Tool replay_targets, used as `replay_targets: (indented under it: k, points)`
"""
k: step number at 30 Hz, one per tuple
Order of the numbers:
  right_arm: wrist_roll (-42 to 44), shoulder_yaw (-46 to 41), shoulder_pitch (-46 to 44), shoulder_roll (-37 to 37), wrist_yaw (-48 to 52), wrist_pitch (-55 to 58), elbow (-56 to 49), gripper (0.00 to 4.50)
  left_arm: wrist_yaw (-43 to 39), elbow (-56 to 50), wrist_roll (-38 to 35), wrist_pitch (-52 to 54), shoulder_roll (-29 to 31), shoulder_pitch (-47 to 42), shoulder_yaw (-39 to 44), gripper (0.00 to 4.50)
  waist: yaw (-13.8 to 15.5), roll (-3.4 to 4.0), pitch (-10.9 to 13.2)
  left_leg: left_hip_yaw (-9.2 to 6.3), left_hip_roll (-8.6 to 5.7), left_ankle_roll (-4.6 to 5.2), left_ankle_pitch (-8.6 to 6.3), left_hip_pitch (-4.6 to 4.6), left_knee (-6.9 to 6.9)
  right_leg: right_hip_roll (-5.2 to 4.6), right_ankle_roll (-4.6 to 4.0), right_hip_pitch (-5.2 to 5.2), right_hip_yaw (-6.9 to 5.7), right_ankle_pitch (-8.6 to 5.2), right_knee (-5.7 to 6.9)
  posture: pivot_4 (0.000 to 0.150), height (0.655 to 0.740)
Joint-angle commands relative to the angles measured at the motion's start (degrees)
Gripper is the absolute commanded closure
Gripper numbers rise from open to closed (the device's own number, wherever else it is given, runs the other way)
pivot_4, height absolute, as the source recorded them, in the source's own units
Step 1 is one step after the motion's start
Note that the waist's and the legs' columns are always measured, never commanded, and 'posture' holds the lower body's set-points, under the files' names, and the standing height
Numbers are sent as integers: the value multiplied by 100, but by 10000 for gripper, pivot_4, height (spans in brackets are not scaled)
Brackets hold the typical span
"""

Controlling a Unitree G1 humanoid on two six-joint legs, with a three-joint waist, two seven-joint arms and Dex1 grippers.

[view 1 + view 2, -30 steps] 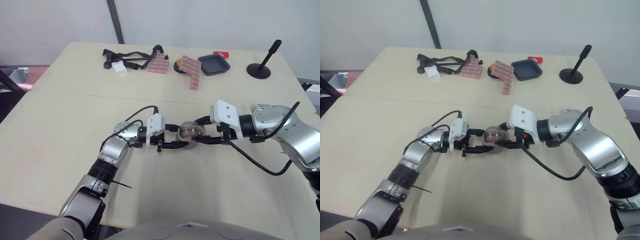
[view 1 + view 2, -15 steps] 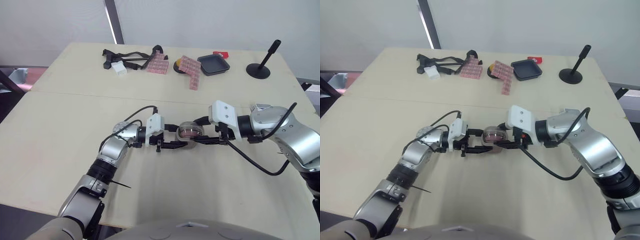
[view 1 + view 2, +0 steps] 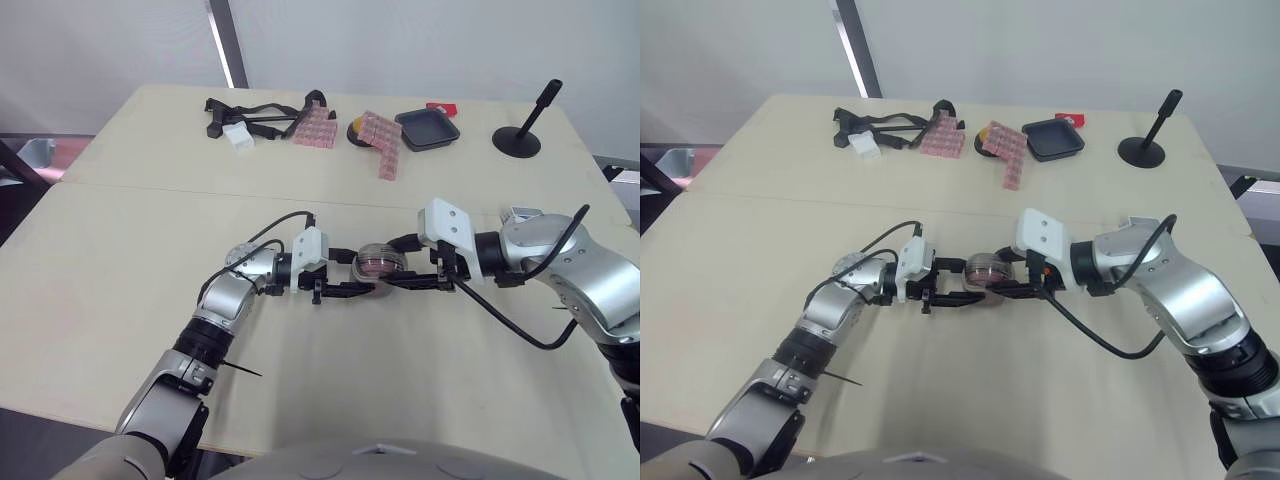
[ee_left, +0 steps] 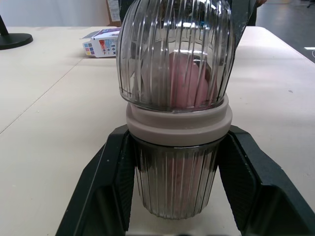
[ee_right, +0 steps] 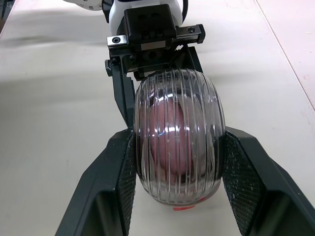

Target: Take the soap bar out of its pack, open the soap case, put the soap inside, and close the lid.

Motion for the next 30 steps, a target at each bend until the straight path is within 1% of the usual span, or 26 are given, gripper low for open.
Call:
replay_targets:
  k: [1, 13, 21, 30]
  points:
    - [103, 41, 22, -16, 139, -129, -177, 25301, 70, -111, -12, -41, -19, -43, 77, 25727, 2, 0, 0, 0, 0, 0, 0, 0, 0, 0, 0, 0, 0, 0, 0, 1500, 7398]
    - [-327, 295, 114, -144, 162, -531, 159, 25301, 81, -154, 6, -27, 1, -8, 77, 25727, 4, 0, 0, 0, 0, 0, 0, -3, -1, 0, 0, 0, 0, 0, -4, 1500, 7398]
    - [-263, 171, 163, -248, 197, -637, 282, 25301, 80, -168, 5, -42, 13, 22, 69, 25727, 3, 0, 0, 0, -1, 0, 0, -2, -1, -1, 0, 0, 0, 0, -5, 1500, 7398]
    - [-252, 228, 206, -213, 197, -582, 433, 25301, 82, -170, 3, -41, 3, 5, 63, 25727, 4, 0, 0, 0, -1, 0, 0, -3, -1, -1, 0, 0, 0, 0, -5, 1500, 7398]
